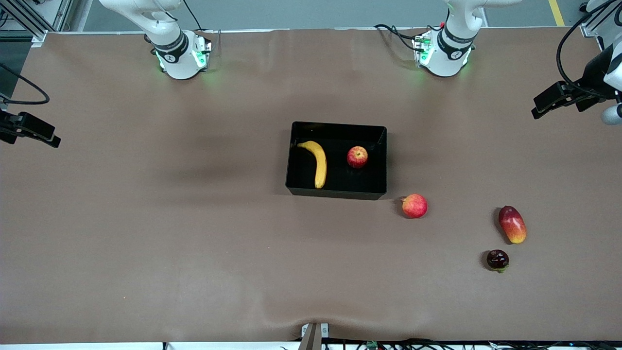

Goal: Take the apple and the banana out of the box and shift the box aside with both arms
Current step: 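Move the left gripper toward the red apple inside the black box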

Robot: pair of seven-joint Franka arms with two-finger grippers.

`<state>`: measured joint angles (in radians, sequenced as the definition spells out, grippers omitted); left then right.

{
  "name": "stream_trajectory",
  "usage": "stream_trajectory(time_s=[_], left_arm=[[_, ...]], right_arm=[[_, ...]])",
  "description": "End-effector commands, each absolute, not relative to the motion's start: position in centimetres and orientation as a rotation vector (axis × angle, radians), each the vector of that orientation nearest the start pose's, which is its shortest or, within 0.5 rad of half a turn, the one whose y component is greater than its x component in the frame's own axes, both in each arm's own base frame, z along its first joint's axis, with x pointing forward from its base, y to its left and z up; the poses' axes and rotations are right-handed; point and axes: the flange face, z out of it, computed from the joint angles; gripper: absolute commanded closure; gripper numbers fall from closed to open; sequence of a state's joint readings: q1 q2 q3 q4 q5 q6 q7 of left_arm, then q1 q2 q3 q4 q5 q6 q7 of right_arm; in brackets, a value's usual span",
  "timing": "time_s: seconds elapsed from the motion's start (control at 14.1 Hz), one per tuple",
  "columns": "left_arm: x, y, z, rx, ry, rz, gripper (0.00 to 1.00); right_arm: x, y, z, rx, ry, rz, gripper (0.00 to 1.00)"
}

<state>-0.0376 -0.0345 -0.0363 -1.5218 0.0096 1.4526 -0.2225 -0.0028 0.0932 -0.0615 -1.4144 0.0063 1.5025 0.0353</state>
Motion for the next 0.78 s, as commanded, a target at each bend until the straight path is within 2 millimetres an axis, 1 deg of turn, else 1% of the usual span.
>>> stream_trajectory(time_s=[0.0,0.14,0.21,0.28,0.36,0.43,0.5,0.57,0.64,0.71], left_arm=[[53.2,-3.4,66.1,-3.127,-0.24,0.04,0.0],[53.2,-3.4,66.0,-3.126,-0.241,0.042,0.0],[53.3,-3.7,65.9,-3.125,-0.238,0.047,0.0],[53.7,-4.6,65.1,-3.12,-0.233,0.067,0.0],[54.2,-4.8,64.4,-3.118,-0.231,0.086,0.0],[54.8,-5.2,63.3,-3.12,-0.223,0.118,0.0],[55.1,-6.8,62.6,-3.12,-0.182,0.135,0.0],[55.9,-7.6,61.5,-3.122,-0.17,0.138,0.0],[56.4,-9.4,61.1,-3.13,-0.159,0.096,0.0],[56.7,-11.7,60.0,-3.131,-0.166,0.094,0.0]], right_arm=[[58.2,-2.0,63.2,-3.132,0.119,0.04,0.0],[58.3,-1.8,62.7,-3.133,0.114,0.053,0.0],[58.4,-2.2,62.6,-3.132,0.123,0.053,0.0],[58.3,-2.6,62.7,-3.132,0.133,0.052,0.0],[58.3,-2.6,62.7,-3.132,0.135,0.052,0.0],[58.3,-2.4,62.7,-3.132,0.128,0.052,0.0],[58.3,-2.1,62.7,-3.132,0.121,0.053,0.0],[58.4,-1.9,62.8,-3.133,0.116,0.048,0.0],[58.4,-1.6,62.8,-3.133,0.109,0.043,0.0],[58.5,-1.3,63.0,-3.133,0.102,0.031,0.0]])
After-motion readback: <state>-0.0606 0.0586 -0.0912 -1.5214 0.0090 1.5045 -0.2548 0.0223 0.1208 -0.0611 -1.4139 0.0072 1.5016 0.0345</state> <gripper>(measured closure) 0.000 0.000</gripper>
